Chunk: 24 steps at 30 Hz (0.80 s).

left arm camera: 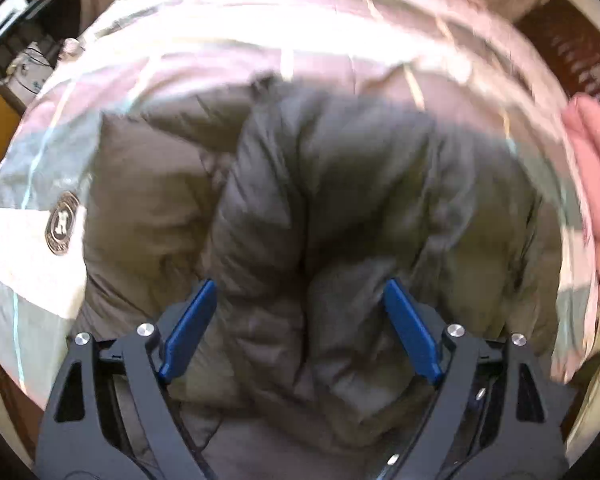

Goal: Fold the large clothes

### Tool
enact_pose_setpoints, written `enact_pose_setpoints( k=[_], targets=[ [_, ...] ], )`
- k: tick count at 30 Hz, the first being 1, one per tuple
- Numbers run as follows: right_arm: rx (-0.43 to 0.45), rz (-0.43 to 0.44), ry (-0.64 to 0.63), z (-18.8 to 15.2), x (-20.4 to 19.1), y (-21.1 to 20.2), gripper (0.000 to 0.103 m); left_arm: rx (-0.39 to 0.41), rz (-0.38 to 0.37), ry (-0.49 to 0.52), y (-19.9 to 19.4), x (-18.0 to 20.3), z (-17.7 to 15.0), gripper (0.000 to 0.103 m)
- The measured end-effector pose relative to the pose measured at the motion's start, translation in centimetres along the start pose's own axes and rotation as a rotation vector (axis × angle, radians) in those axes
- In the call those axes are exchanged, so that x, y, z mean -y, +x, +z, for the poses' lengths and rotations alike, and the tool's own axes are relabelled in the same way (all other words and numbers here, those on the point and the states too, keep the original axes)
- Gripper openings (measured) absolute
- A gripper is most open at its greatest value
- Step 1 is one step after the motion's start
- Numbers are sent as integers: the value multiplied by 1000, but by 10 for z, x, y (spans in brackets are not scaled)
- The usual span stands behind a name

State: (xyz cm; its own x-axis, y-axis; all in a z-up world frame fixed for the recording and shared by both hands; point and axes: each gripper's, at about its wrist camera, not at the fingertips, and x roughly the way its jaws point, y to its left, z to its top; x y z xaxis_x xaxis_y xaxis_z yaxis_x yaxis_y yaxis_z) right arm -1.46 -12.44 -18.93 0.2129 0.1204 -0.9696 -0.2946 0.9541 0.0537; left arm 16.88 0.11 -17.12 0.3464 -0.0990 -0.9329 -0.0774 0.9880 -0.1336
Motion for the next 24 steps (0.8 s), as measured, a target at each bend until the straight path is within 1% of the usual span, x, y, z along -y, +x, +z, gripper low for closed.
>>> enact_pose_setpoints(
  k=[1, 2, 3, 4, 6, 7, 8, 9, 11, 12, 13, 15, 17, 19, 20, 22, 24],
  targets=[
    [0, -5, -6, -1, -1, 4, 76, 54, -9, -15, -6, 1, 4, 87],
    [-1, -11, -15, -1, -3, 3, 76, 86, -14, -23, -8, 2, 9, 87],
    [-4, -12, -20, 5, -2, 3, 76, 113, -18, -31, -8, 4, 14, 87],
    [-7, -7, -19, 6, -1, 1, 76, 115, -18, -33, -4, 5, 19, 87],
    [-8, 35, 13, 9, 7, -5, 76, 45, 14, -3, 15, 17, 25, 86],
    [-1, 65, 31, 12, 12, -10, 76, 5, 43, 14, 27, 21, 27, 85],
    [26, 107, 62, 16, 21, -20, 76, -26, 87, 28, 39, 24, 25, 85],
    [60, 137, 93, 19, 40, -26, 76, -44, 135, 55, 48, 28, 21, 85],
    [168, 165, 166, 23, 61, -49, 76, -49, 183, 110, 56, 34, 15, 86],
    [229, 156, 206, 26, 73, -60, 76, -45, 193, 125, 54, 33, 11, 86],
    [272, 129, 251, 29, 86, -67, 76, -45, 192, 127, 52, 32, 9, 86],
    [310, 74, 324, 34, 106, -70, 76, -59, 160, 111, 47, 28, 7, 87],
    [291, 49, 390, 34, 125, -62, 76, -67, 143, 104, 45, 21, 2, 88],
    [203, 53, 454, 30, 141, -38, 77, -78, 154, 108, 49, 18, 5, 92],
    [177, 52, 465, 28, 145, -29, 77, -94, 165, 102, 54, 16, 4, 94],
    [165, 23, 437, 22, 140, -25, 77, -130, 158, 76, 61, 9, 5, 96],
    [166, -3, 408, 21, 133, -27, 77, -143, 129, 40, 60, 3, 6, 95]
  ],
)
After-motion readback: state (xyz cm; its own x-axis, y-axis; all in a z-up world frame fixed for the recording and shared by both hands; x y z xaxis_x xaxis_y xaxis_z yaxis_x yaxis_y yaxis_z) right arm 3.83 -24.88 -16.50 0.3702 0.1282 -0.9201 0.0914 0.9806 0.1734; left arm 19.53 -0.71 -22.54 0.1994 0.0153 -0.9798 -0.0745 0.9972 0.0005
